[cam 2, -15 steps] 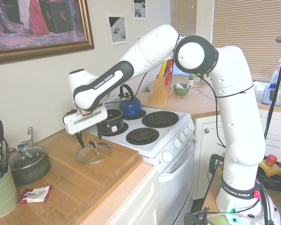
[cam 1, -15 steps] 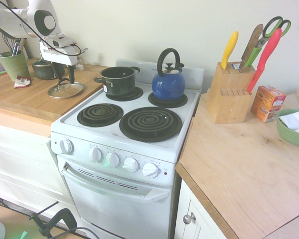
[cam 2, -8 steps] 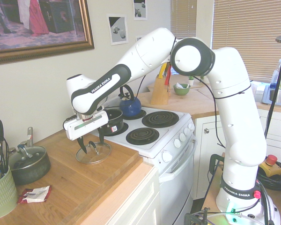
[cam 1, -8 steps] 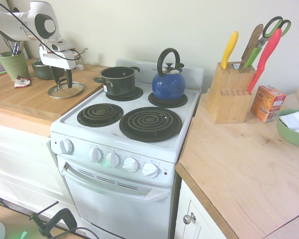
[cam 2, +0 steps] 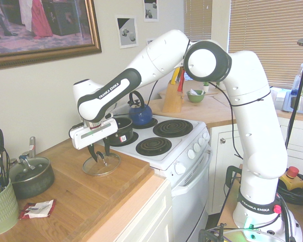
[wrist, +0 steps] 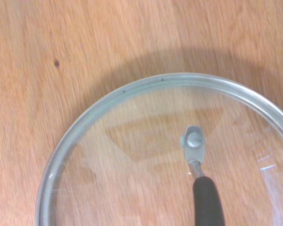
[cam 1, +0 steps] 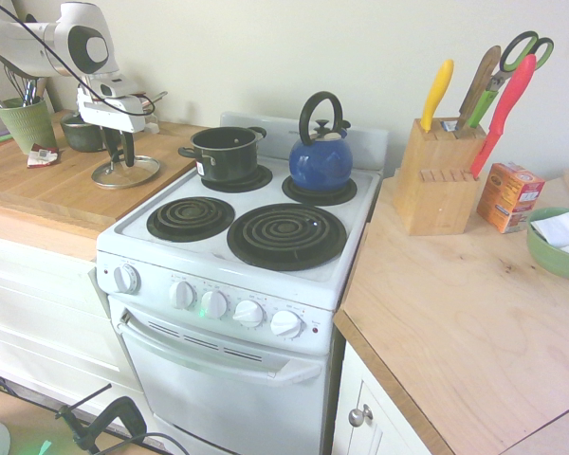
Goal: Cover the lid of the pot
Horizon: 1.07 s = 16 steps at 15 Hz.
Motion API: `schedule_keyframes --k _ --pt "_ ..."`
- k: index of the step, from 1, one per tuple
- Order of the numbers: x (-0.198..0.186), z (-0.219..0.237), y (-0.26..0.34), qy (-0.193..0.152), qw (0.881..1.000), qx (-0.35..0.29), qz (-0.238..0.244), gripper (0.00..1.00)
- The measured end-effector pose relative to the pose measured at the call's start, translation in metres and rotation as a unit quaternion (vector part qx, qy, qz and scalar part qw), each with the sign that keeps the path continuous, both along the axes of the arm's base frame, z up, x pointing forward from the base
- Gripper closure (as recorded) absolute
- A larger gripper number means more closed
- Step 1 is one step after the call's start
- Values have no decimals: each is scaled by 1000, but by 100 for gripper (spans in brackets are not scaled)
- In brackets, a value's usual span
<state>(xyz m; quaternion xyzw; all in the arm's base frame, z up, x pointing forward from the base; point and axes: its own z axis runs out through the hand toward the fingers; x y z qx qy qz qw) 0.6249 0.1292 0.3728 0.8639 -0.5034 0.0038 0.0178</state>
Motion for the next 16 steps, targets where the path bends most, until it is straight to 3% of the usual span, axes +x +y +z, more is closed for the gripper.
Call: schedule_keyframes --k 12,16 --pt "2 3 -9 -3 1000 -1 -8 100" --pt "-1 43 -14 -30 999 3 -11 100"
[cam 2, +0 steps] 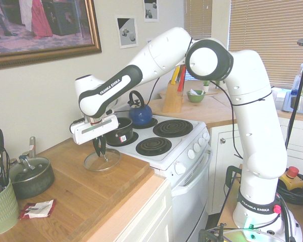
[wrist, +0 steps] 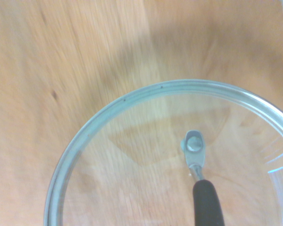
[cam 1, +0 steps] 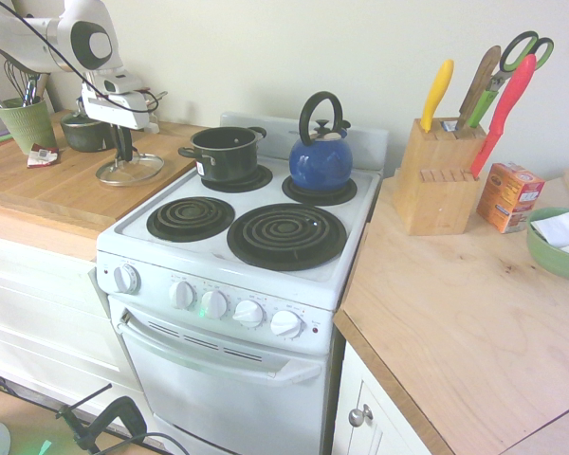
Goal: Cover the lid of the pot
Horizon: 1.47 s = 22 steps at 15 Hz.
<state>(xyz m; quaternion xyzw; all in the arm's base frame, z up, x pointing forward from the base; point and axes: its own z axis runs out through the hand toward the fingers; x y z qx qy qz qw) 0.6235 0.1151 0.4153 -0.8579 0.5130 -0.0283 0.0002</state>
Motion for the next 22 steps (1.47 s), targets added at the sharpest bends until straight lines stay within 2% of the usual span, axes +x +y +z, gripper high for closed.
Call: schedule_keyframes --k 3,5,10,12,16,22 --pt "-10 52 -19 -21 1000 -1 -13 100" --pt "-9 69 -45 -33 999 1 -32 100" --pt "3 107 -159 -51 995 29 -81 100" --pt "11 104 -193 -42 994 27 -94 100" --pt "52 49 -214 -17 995 29 -92 100" --pt "83 53 -219 -22 995 22 -98 100"
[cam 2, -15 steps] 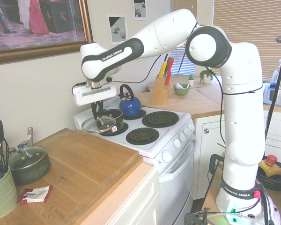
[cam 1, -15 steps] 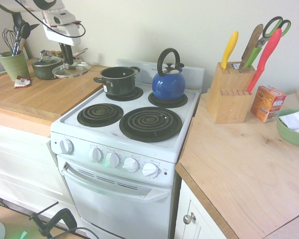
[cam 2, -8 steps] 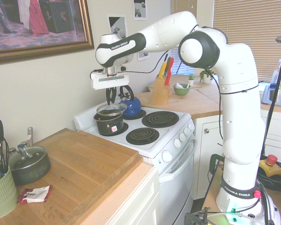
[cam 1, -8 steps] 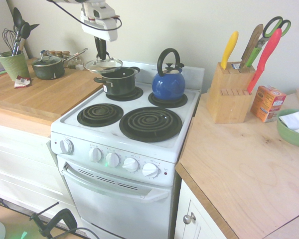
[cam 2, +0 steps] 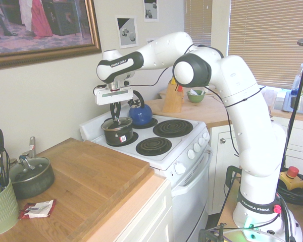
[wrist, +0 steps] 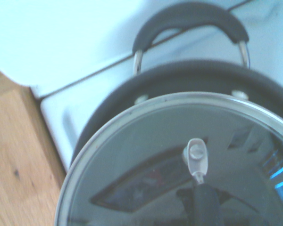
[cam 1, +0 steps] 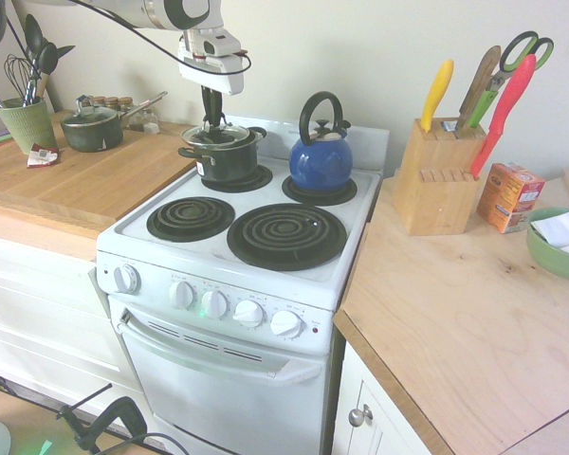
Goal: Cover the lid of the pot
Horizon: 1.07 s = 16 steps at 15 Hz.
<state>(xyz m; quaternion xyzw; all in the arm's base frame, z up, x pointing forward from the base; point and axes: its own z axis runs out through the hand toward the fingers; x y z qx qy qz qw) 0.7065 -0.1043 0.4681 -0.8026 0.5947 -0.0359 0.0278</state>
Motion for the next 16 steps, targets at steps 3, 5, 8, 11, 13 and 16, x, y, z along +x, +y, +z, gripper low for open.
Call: schedule_keyframes --k 3,5,8,11,13,16 --pt "13 8 -4 -6 1000 -5 -7 100" --pt "20 0 -4 -3 1000 -7 -8 100" --pt "25 -5 -4 -3 1000 -8 -8 100" --pt "24 -5 -6 -3 1000 -8 -9 100" --pt "22 -5 -9 -1 1000 -8 -11 100" --pt "18 -6 -11 5 1000 -14 -12 100"
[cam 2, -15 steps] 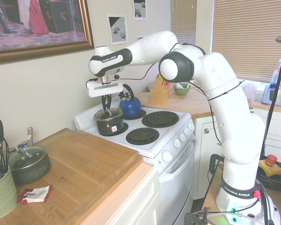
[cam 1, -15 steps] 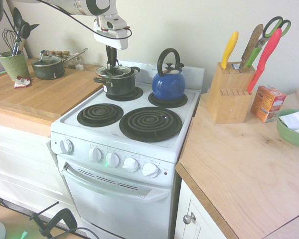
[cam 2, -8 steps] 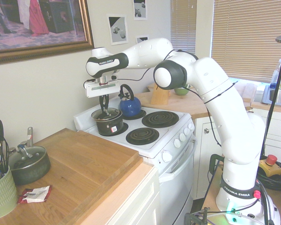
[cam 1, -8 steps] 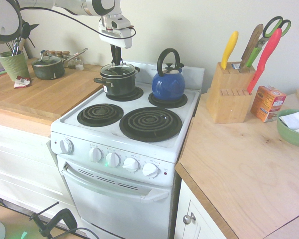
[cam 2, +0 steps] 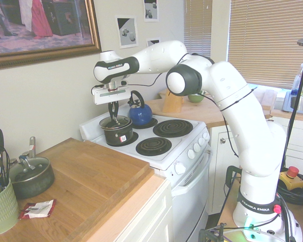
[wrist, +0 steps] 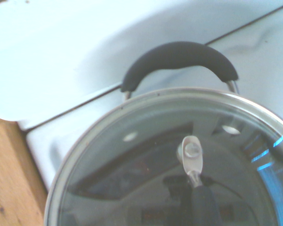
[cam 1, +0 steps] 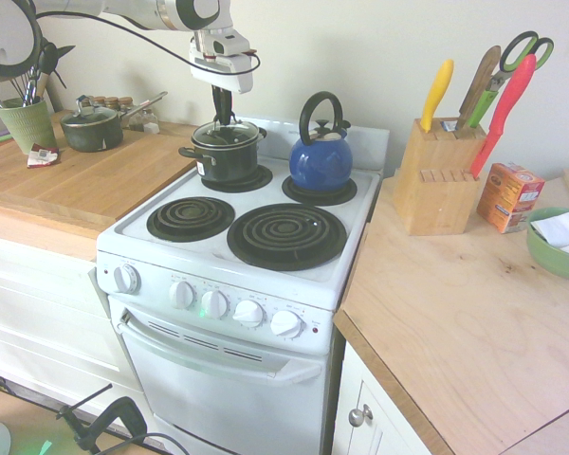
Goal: Cover the lid of the pot
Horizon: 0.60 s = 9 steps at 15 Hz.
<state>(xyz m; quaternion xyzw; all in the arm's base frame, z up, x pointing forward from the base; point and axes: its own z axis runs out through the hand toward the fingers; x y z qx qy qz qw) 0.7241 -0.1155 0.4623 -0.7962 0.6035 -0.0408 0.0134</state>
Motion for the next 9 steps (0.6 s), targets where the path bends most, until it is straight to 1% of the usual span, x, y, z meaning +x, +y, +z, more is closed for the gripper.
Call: schedule_keyframes --k 3,9 --pt "-2 -4 5 7 1000 -7 5 100" --pt "-2 -6 12 10 1000 -18 10 100"
